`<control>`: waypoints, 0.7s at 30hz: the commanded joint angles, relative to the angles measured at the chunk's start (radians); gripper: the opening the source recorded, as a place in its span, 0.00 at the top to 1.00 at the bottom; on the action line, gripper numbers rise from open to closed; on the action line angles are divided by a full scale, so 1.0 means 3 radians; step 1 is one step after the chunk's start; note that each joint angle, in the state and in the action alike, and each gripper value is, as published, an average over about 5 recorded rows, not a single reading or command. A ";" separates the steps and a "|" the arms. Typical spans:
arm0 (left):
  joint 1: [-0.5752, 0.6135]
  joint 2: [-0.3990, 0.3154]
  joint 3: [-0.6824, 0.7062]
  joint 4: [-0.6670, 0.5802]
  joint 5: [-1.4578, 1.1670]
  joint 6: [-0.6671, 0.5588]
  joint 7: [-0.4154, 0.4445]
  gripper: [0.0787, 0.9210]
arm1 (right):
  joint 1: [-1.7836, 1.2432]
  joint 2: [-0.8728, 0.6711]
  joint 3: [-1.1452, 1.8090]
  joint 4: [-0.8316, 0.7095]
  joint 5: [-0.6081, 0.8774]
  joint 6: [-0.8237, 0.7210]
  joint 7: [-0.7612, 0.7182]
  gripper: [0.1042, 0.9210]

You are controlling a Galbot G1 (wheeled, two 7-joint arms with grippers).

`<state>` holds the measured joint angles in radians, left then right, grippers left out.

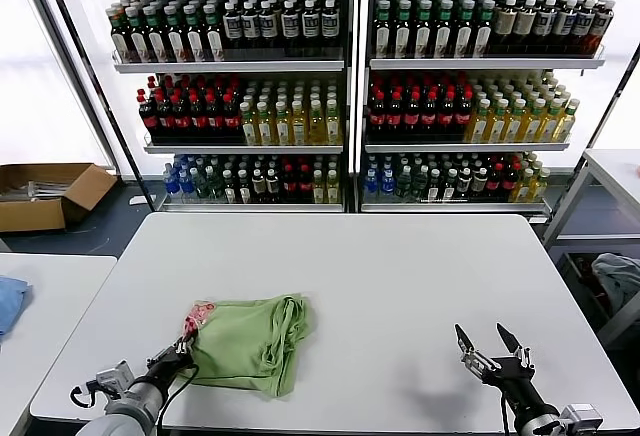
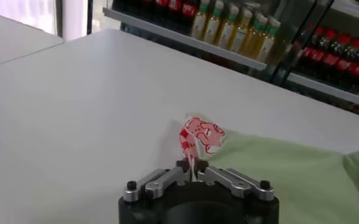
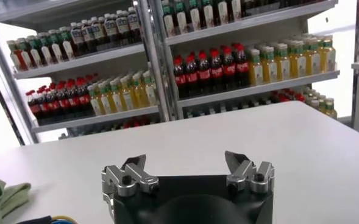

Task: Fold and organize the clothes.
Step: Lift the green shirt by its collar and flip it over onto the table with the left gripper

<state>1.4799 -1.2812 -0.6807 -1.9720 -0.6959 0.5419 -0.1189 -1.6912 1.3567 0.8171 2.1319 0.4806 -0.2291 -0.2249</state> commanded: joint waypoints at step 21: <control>0.0216 0.1111 -0.1993 -0.0347 -0.0880 0.0110 -0.0157 0.97 | 0.0055 -0.0053 -0.0011 0.0002 0.0135 0.0023 0.0001 0.12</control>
<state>1.5342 -1.0903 -1.1151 -2.0050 -0.8952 0.5594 -0.1555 -1.6739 1.3381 0.8159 2.1206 0.5116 -0.2223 -0.2254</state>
